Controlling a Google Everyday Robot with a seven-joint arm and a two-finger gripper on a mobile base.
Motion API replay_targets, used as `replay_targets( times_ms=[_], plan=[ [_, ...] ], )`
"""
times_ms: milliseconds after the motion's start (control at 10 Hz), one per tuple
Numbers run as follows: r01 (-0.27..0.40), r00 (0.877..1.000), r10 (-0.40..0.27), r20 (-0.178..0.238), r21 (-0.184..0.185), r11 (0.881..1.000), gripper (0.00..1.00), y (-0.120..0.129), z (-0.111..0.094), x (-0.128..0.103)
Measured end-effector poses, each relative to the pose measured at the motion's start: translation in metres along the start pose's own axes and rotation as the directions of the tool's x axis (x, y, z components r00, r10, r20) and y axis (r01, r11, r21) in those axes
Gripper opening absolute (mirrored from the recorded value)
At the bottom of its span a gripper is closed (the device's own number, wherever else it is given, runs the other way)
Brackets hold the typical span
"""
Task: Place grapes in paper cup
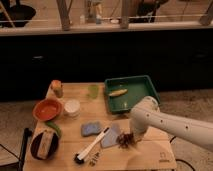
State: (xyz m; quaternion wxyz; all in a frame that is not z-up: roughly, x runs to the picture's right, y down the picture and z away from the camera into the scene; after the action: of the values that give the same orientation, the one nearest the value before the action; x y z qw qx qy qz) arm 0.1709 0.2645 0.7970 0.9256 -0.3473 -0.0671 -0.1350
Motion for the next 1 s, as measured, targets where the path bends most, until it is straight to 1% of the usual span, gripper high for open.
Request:
replay_targets(
  times_ms=[300,500,700,1000],
  plan=[
    [0.025,1.0,-0.025,0.001,0.007,1.0,0.0,-0.008,-0.005,-0.004],
    [0.069,0.998,-0.07,0.002,0.024,0.997,0.0,-0.021,-0.02,-0.018],
    [0.118,0.993,-0.119,0.002,0.047,0.992,0.0,-0.033,-0.04,-0.033],
    [0.168,0.986,-0.168,0.003,0.072,0.983,0.0,-0.047,-0.065,-0.048]
  ],
)
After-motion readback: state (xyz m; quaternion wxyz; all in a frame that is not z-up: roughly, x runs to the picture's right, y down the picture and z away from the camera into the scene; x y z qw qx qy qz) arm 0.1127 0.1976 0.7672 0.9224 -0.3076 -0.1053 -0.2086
